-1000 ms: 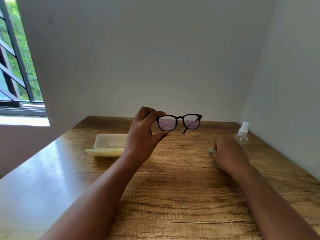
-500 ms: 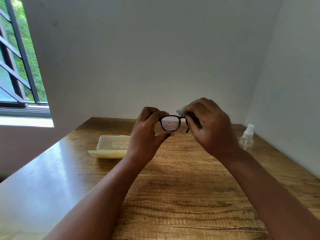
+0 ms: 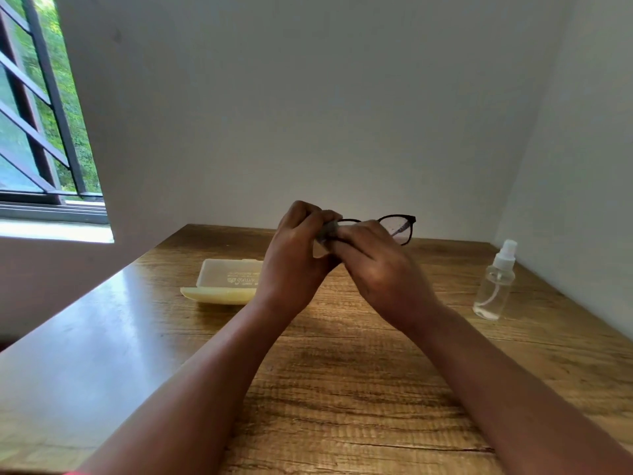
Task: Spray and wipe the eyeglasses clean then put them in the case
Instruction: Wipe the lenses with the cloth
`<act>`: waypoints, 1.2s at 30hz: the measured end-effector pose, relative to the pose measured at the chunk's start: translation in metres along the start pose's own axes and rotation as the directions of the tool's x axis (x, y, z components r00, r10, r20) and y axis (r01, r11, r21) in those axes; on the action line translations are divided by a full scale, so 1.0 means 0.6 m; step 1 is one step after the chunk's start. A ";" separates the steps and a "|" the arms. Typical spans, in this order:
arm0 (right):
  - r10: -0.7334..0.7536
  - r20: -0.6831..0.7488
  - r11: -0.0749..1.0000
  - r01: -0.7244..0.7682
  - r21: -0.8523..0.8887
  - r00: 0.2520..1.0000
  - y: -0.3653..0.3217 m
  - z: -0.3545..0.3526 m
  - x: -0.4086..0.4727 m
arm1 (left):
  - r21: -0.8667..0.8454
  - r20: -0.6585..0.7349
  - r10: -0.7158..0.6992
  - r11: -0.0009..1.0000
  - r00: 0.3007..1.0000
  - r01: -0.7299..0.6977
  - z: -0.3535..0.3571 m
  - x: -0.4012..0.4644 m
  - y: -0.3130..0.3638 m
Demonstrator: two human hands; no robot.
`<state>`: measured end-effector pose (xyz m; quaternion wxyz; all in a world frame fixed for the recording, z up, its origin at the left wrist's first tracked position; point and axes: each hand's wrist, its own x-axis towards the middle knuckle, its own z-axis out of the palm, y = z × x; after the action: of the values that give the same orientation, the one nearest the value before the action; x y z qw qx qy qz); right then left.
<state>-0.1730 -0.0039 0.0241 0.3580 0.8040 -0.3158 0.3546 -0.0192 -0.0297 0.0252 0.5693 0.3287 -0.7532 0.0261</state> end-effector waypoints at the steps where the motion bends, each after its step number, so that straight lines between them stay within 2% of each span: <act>1: -0.035 0.011 0.999 0.035 0.005 0.999 -0.003 0.001 0.000 | 0.007 -0.002 0.006 1.000 1.000 -0.006 -0.001 0.000 0.000; 4: -0.041 0.007 0.999 0.041 -0.016 0.999 0.002 -0.006 0.002 | -0.008 -0.003 0.004 1.000 1.000 -0.004 -0.003 0.000 0.001; 9: 0.187 -0.100 0.981 -0.192 -0.041 0.977 0.035 -0.026 -0.007 | -0.063 0.001 -0.023 0.998 1.000 0.023 -0.004 0.003 0.003; 11: 0.211 -0.113 0.975 -0.217 -0.051 0.971 0.037 -0.027 -0.010 | -0.061 0.003 -0.014 0.998 1.000 0.014 -0.004 0.004 0.004; 19: -0.025 0.028 0.999 0.026 -0.037 0.999 -0.001 -0.006 0.000 | -0.036 -0.008 0.010 0.999 1.000 -0.010 -0.003 0.001 0.002; 26: 0.181 -0.065 0.981 -0.185 -0.059 0.981 0.038 -0.030 -0.017 | -0.076 0.002 -0.043 0.996 0.999 0.043 -0.002 0.005 -0.001; 33: 0.046 -0.021 0.998 -0.046 -0.032 0.999 0.007 -0.022 -0.015 | -0.053 -0.017 -0.010 0.999 1.000 0.009 -0.004 0.005 0.002; 36: 0.040 -0.042 0.998 -0.042 -0.036 0.998 0.005 -0.015 -0.006 | -0.051 -0.015 -0.003 0.999 1.000 0.002 -0.005 0.005 0.004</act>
<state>-0.1806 0.0027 0.0266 0.3718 0.7831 -0.3311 0.3727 -0.0183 -0.0278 0.0298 0.5832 0.3147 -0.7488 0.0088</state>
